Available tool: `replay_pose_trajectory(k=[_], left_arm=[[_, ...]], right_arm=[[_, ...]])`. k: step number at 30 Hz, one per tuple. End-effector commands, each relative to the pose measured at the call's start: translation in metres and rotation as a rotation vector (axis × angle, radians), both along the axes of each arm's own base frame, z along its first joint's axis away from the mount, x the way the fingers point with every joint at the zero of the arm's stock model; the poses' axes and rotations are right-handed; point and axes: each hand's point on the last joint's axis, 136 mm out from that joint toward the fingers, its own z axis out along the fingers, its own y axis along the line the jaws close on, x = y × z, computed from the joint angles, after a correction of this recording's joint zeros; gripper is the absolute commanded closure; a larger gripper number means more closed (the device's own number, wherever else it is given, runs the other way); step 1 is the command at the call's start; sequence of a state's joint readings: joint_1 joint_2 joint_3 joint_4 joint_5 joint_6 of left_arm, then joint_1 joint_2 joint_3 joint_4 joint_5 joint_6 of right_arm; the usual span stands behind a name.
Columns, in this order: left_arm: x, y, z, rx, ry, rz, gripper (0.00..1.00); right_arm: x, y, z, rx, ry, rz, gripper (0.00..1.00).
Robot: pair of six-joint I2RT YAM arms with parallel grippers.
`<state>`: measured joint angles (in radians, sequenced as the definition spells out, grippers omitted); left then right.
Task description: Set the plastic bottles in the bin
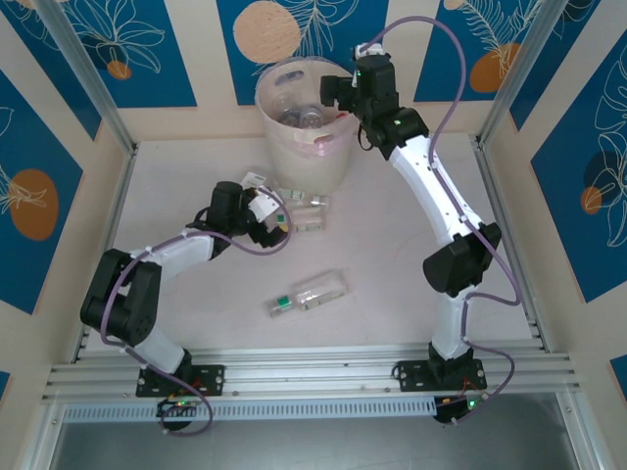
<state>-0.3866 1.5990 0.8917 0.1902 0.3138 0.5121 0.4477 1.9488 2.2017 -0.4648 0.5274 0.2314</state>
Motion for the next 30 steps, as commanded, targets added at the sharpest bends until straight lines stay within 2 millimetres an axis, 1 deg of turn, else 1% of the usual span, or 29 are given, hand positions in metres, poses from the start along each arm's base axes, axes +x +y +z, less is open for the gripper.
replay_pose_trajectory(k=[1,4,6,8,12,15,18,20,24,27,30], left_arm=[[0.006,-0.015,0.007,0.042,-0.085,-0.074,0.00],[0.010,-0.019,0.005,0.057,-0.089,-0.079,0.00],[0.009,-0.023,0.002,0.066,-0.094,-0.107,0.00],[0.009,-0.026,-0.003,0.086,-0.094,-0.128,0.00],[0.006,-0.033,-0.014,0.118,-0.047,-0.176,0.00],[0.004,-0.041,-0.021,0.117,-0.011,-0.201,0.00],[0.007,-0.048,-0.021,0.073,0.010,-0.197,0.00],[0.009,-0.054,-0.017,0.020,0.042,-0.210,0.00],[0.010,-0.060,-0.024,0.021,0.139,-0.224,0.00],[0.015,-0.062,-0.028,0.034,0.168,-0.221,0.01],[0.017,-0.065,-0.029,0.033,0.191,-0.232,0.02]], right_arm=[[-0.014,0.002,0.022,0.050,-0.065,0.034,0.00],[-0.026,-0.002,0.021,0.080,-0.077,0.050,0.00],[-0.037,-0.006,0.022,0.110,-0.085,0.060,0.01],[-0.047,-0.013,0.018,0.139,-0.082,0.065,0.00],[-0.067,-0.031,0.006,0.214,-0.062,0.066,0.00],[-0.076,-0.050,-0.003,0.280,-0.050,0.051,0.00],[-0.083,-0.066,-0.010,0.333,-0.025,0.027,0.00],[-0.088,-0.072,-0.016,0.345,-0.013,0.018,0.00],[-0.103,-0.082,-0.035,0.329,0.028,0.000,0.01],[-0.119,-0.091,-0.059,0.315,0.082,-0.029,0.00],[-0.135,-0.099,-0.087,0.319,0.139,-0.057,0.01]])
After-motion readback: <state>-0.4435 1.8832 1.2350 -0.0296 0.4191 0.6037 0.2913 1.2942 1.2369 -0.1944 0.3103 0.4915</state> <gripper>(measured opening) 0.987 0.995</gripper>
